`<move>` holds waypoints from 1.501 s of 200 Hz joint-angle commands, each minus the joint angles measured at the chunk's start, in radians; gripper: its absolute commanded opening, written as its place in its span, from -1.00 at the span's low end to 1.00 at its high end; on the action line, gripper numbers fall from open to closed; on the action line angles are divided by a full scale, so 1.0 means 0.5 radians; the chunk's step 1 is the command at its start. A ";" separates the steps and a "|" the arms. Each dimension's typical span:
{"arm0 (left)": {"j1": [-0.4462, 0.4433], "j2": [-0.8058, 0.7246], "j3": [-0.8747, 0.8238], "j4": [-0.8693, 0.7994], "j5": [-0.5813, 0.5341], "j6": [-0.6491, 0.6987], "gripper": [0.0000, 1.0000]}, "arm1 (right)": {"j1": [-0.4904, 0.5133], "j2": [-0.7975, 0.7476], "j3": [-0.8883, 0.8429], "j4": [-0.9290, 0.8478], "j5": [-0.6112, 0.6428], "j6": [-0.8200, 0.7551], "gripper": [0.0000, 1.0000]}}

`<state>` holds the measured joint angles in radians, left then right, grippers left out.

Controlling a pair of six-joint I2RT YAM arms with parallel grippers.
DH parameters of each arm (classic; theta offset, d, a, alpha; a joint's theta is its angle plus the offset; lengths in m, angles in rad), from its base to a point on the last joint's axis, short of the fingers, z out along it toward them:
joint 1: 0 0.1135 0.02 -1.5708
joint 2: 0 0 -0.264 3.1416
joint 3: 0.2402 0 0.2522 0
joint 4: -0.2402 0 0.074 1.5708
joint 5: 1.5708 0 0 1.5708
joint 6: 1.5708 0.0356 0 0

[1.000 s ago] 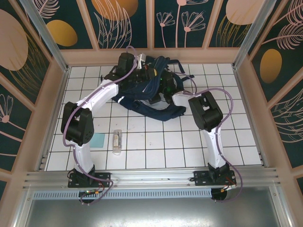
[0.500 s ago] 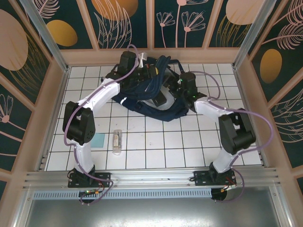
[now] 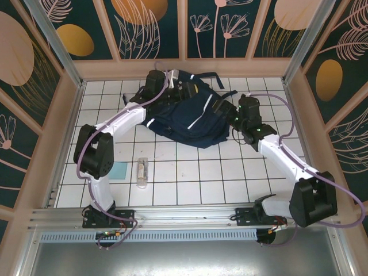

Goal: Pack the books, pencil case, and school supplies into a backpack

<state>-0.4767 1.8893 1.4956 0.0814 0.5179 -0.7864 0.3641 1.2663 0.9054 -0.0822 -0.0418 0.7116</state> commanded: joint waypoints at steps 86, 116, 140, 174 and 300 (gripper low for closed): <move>0.290 -0.502 -0.834 -0.022 -0.538 -0.075 0.73 | 0.652 0.292 0.088 -0.208 0.426 0.213 0.88; 0.308 -0.392 -0.854 0.012 -0.562 -0.109 0.71 | 0.682 0.368 0.194 -0.292 0.445 0.173 0.88; 0.307 -0.238 -0.789 0.027 -0.546 -0.169 0.69 | 0.703 0.368 0.201 -0.296 0.441 0.186 0.88; 0.309 -0.191 -0.845 0.046 -0.612 -0.290 0.70 | 0.740 0.348 0.177 -0.278 0.493 0.224 0.88; 0.307 0.008 -0.930 0.520 -0.578 -0.647 0.11 | 0.863 0.402 0.163 -0.107 0.452 0.149 0.83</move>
<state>-0.3290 1.8370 1.0069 0.2291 0.1894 -1.0454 0.7593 1.4498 0.9779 -0.1944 0.1898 0.7979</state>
